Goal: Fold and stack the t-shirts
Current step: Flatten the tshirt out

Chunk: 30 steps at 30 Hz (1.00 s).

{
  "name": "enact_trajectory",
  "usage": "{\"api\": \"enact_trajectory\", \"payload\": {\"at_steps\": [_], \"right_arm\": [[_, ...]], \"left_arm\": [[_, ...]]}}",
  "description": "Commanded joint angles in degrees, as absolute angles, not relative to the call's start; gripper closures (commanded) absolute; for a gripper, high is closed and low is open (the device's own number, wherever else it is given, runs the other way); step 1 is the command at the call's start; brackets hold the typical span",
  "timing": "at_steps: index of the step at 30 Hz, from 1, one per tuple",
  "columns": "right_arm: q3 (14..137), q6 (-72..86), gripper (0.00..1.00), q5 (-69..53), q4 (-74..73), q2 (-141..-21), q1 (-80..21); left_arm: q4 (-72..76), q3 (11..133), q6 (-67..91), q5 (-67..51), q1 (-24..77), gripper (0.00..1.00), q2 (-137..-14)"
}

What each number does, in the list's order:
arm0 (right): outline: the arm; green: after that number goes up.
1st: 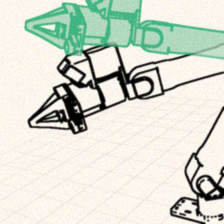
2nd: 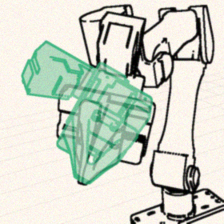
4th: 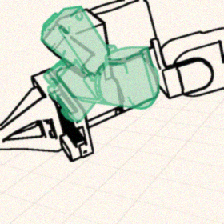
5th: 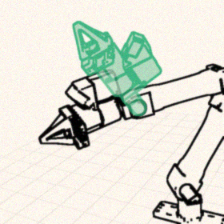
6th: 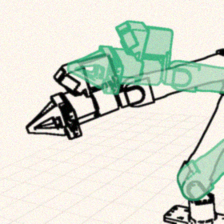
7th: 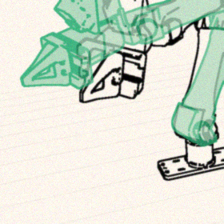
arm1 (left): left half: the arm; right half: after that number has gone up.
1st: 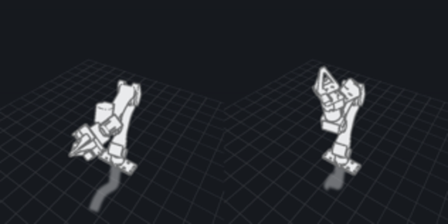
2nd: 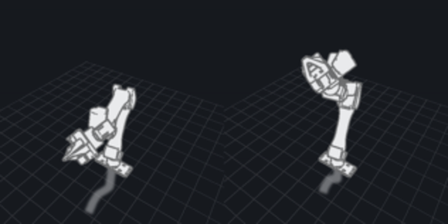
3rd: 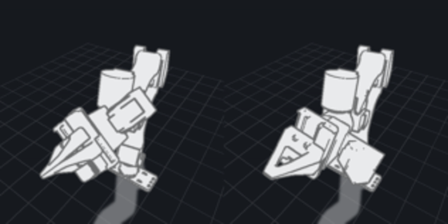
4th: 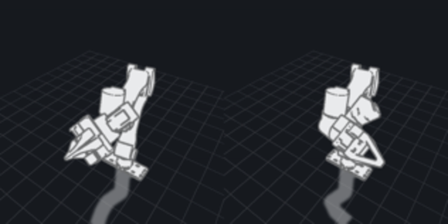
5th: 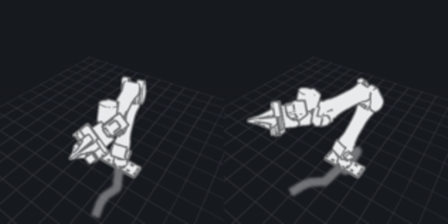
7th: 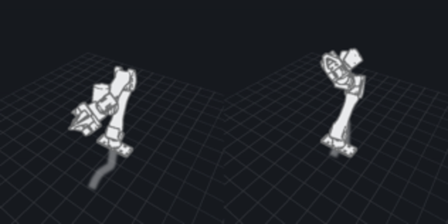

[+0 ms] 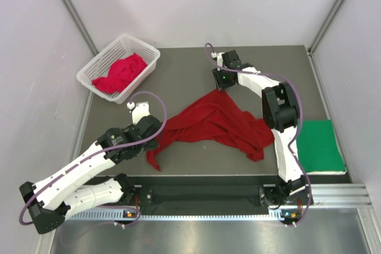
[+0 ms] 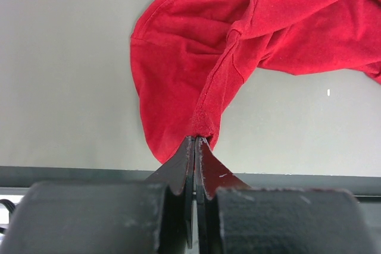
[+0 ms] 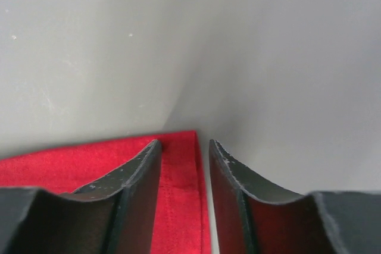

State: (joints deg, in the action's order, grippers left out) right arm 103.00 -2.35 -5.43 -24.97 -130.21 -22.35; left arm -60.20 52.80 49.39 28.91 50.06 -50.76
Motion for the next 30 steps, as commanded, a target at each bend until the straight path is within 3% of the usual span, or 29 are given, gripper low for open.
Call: {"api": "enact_trajectory", "payload": {"at_steps": [1, 20, 23, 25, 30], "right_arm": [[104.8, -0.4, 0.65, -9.6, -24.5, -130.7, -20.7], [104.2, -0.4, 0.69, -14.4, -25.0, -132.2, -20.7], [104.7, -0.4, 0.78, -13.4, -25.0, -132.4, -20.5], [105.3, -0.4, 0.97, -12.8, -24.8, -132.1, -20.2], [107.4, -0.3, 1.00, -8.0, -24.3, -124.9, -19.8]], "left_arm": [[-57.4, 52.4, 49.2, 28.8, 50.2, 1.00, -50.0], [-57.3, 52.1, 49.7, 28.7, 50.2, 1.00, -49.3], [-57.3, 52.1, 49.5, 29.0, 50.2, 1.00, -49.3], [-56.8, 51.9, 49.6, 29.3, 50.2, 1.00, -49.3], [-55.7, 56.4, 47.0, 35.6, 50.1, 1.00, -51.3]]}}
